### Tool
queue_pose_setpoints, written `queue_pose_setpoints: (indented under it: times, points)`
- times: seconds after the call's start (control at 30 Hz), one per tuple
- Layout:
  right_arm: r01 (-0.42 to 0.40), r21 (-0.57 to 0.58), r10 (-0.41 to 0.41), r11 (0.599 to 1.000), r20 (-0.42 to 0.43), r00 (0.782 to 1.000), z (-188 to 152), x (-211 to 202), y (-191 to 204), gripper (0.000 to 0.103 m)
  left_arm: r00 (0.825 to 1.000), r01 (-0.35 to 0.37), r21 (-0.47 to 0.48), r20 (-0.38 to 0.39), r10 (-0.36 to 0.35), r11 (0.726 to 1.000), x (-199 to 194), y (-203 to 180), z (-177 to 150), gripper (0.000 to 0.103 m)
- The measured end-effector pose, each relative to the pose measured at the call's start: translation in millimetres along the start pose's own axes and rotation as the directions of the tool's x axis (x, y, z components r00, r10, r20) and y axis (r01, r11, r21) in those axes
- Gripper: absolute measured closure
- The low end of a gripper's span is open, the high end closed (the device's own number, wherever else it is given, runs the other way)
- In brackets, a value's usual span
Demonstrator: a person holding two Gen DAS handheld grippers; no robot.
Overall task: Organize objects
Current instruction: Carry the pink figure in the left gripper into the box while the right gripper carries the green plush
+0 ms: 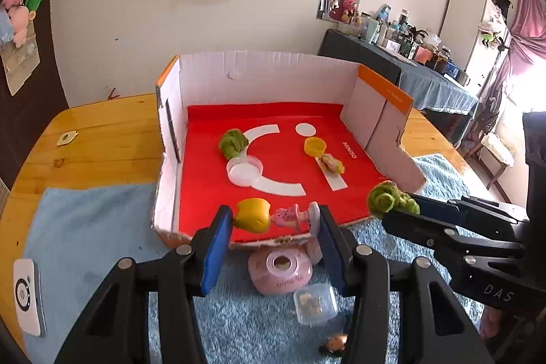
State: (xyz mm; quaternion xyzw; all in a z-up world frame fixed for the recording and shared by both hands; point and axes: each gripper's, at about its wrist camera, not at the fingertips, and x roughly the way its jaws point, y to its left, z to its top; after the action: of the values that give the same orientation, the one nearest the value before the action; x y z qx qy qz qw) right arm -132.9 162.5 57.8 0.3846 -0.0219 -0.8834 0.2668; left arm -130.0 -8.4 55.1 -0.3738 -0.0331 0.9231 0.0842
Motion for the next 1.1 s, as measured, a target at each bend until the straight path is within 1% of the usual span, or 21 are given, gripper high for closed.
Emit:
queue_pose_setpoints:
  times: [0.37,0.5,0.67,0.87,0.93,1.1]
  points:
    - [0.027,-0.008,-0.027,1.0,-0.018,0.999,16,13,-10,0.077,1.0,0.002,0.003,-0.017,-0.002,1.0,17,-1,14,0.051]
    - [0.055,-0.023,-0.056,0.998,-0.039,0.998,21,23,-14,0.077,1.0,0.004,0.008,-0.03,-0.004,1.0,26,-1,19,0.051]
    - [0.08,-0.028,-0.082,0.996,-0.082,0.993,25,39,-21,0.077,0.998,-0.003,0.009,-0.067,0.004,1.0,41,2,23,0.051]
    - [0.112,-0.033,-0.115,0.993,-0.132,0.985,27,55,-28,0.077,0.992,0.004,-0.001,-0.123,-0.004,1.0,63,8,24,0.051]
    - [0.129,-0.041,-0.133,0.991,-0.145,0.98,27,60,-30,0.077,0.99,0.003,-0.007,-0.138,-0.004,1.0,69,10,23,0.051]
    - [0.145,-0.045,-0.15,0.988,-0.167,0.974,26,70,-32,0.077,0.987,0.0,-0.012,-0.164,-0.002,1.0,80,15,21,0.051]
